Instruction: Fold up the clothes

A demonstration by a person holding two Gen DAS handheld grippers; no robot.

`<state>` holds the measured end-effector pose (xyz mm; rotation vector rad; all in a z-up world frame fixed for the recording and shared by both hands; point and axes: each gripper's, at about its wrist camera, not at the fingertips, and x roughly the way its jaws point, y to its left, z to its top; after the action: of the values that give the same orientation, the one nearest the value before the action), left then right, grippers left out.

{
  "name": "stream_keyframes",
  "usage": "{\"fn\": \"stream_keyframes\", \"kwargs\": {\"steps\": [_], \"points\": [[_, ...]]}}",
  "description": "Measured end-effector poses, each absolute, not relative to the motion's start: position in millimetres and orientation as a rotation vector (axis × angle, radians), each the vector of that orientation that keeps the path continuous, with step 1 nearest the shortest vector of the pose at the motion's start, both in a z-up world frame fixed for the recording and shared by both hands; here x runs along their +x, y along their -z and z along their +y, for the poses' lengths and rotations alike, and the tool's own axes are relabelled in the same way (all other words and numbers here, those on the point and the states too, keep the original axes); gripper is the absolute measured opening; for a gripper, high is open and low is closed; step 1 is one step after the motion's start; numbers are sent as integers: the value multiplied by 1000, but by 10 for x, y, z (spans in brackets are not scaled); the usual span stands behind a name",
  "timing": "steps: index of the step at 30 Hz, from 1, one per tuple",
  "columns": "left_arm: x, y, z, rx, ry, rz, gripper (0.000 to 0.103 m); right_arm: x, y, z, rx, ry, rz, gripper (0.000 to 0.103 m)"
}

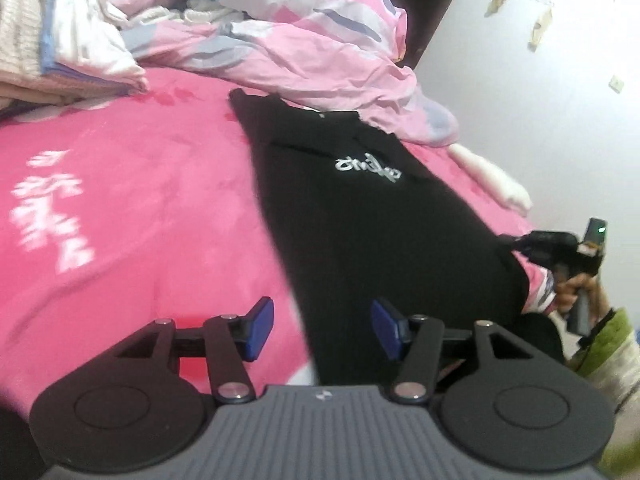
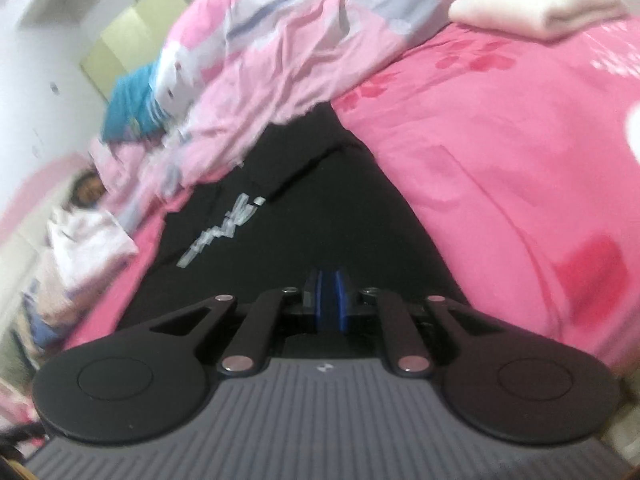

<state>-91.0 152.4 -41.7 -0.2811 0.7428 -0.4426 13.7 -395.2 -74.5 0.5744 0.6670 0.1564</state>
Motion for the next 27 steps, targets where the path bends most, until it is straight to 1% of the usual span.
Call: {"fn": "stream_keyframes", "kwargs": {"steps": [3,7,11,12,13,16,17,20,23,27], "points": [[-490,441,1259,-310,489,750,56,412,687,-3913,540,-165,691,8],[130,464,849,-281,504,745,56,874,589,-3844,471,-186,715,8],[687,540,551,-279,493,739,56,1378,699,-3843,424,-170,770,8],[818,566,495,-284,487,738,56,1483,760,-3874,408,-142,787,2],[937,589,453,-289,481,738,56,1557,807,-3945,427,-125,795,0],[1249,657,410,-317,481,753,56,1664,786,-4189,514,-45,780,1],[1333,685,407,-326,484,753,56,1679,709,-4220,497,-17,764,6],[1524,822,417,-352,477,733,57,1831,476,-4171,441,-40,739,6],[1596,977,477,-406,483,693,57,2200,328,-3902,373,-139,735,6],[1594,1078,595,-499,522,656,59,2900,371,-3525,316,-215,745,6]]}}
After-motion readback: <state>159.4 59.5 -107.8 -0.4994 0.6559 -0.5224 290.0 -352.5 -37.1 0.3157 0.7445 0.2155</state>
